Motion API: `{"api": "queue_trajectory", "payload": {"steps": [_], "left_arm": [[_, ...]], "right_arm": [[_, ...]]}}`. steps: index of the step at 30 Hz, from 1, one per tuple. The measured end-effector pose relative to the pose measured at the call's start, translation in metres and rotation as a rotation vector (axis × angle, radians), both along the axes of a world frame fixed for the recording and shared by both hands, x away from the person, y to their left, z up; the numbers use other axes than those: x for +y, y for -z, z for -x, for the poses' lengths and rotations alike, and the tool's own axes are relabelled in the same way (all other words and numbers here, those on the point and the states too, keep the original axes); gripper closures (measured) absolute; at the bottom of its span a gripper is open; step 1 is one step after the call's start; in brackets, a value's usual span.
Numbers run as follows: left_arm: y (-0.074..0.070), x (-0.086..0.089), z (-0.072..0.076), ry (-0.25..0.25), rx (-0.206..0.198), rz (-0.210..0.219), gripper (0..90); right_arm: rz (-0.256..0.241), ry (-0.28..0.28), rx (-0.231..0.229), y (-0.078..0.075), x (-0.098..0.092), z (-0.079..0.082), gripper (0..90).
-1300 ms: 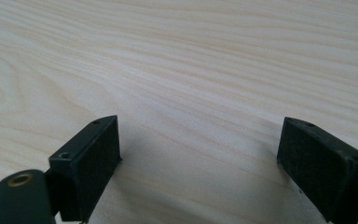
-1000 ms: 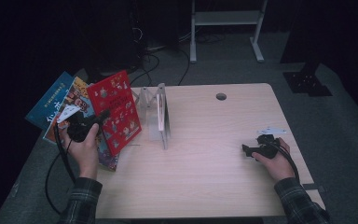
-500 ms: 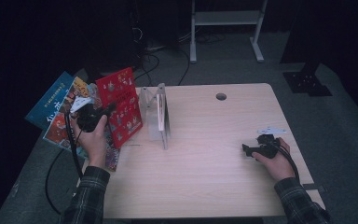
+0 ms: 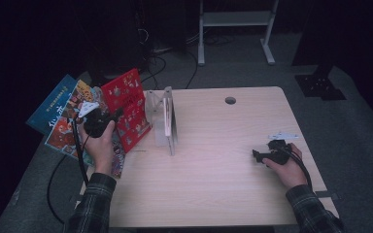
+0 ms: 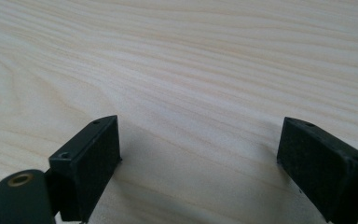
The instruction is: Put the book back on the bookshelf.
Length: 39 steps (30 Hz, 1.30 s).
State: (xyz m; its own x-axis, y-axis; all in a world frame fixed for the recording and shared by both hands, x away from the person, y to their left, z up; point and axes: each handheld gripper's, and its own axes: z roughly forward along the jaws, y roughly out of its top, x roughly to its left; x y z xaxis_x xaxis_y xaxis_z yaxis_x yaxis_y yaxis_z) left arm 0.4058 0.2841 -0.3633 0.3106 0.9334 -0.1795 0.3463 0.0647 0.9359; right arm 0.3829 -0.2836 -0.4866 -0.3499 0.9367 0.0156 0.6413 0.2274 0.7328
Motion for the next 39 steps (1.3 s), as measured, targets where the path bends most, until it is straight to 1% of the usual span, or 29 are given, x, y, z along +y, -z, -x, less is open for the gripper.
{"api": "queue_trajectory", "payload": {"steps": [1, 3, 6, 7, 8, 9, 14, 18, 19, 20, 22, 24, 27, 29, 31, 33, 37, 39], "left_arm": [[0.001, -0.001, 0.0, 0.0, 0.007, -0.016, 78.3], [0.004, -0.002, 0.001, 0.0, 0.017, -0.027, 77.9], [0.006, -0.002, 0.002, -0.002, 0.032, -0.039, 77.8], [0.006, -0.002, 0.002, -0.006, 0.036, -0.031, 77.5], [0.008, -0.002, 0.003, -0.007, 0.044, -0.036, 77.4], [0.009, -0.002, 0.003, -0.013, 0.061, -0.042, 77.0], [0.017, -0.001, 0.0, -0.031, 0.114, -0.068, 75.0], [0.017, -0.001, 0.0, -0.044, 0.122, -0.081, 74.0], [0.017, -0.001, 0.0, -0.046, 0.122, -0.086, 73.0], [0.017, -0.001, 0.0, -0.046, 0.126, -0.081, 70.8], [0.017, -0.002, 0.001, -0.044, 0.13, -0.076, 64.3], [0.015, -0.001, 0.004, -0.044, 0.138, -0.09, 59.9], [0.011, 0.0, 0.011, -0.054, 0.129, -0.101, 56.8], [0.011, 0.002, 0.017, -0.061, 0.138, -0.09, 53.7], [0.012, 0.002, 0.025, -0.071, 0.141, -0.097, 51.0], [0.012, 0.002, 0.031, -0.074, 0.144, -0.109, 49.4], [0.012, 0.003, 0.041, -0.077, 0.151, -0.115, 47.8], [0.013, 0.003, 0.046, -0.07, 0.158, -0.118, 46.8]], "right_arm": [[0.001, -0.001, -0.001, 0.0, 0.0, 0.0, 11.7], [0.001, -0.001, -0.001, 0.0, 0.0, 0.0, 11.8], [0.0, 0.0, 0.0, 0.0, 0.0, 0.0, 11.8], [0.0, 0.0, 0.0, 0.0, 0.0, 0.0, 11.8], [0.001, -0.001, -0.001, 0.0, 0.0, 0.0, 11.8], [0.0, 0.0, 0.0, 0.0, 0.0, 0.0, 11.8], [0.001, -0.001, -0.001, 0.0, 0.0, 0.0, 11.8], [0.0, -0.001, -0.001, 0.0, 0.0, 0.0, 11.8], [0.001, -0.001, -0.001, 0.0, 0.0, 0.0, 11.8], [0.0, 0.0, 0.0, 0.0, 0.0, 0.0, 11.8], [0.0, -0.001, -0.001, 0.0, 0.0, 0.0, 11.7], [0.0, 0.0, 0.0, 0.0, 0.0, 0.0, 11.8], [0.0, 0.0, 0.0, 0.0, 0.0, 0.0, 11.8], [0.0, 0.0, 0.0, 0.0, 0.0, 0.0, 11.8], [0.0, -0.001, 0.0, 0.0, 0.0, 0.0, 11.8], [0.0, -0.001, 0.0, 0.0, 0.0, 0.0, 11.8], [0.0, -0.001, 0.0, 0.0, 0.0, 0.0, 11.8], [0.0, -0.001, 0.0, 0.0, 0.0, 0.0, 11.8]]}}
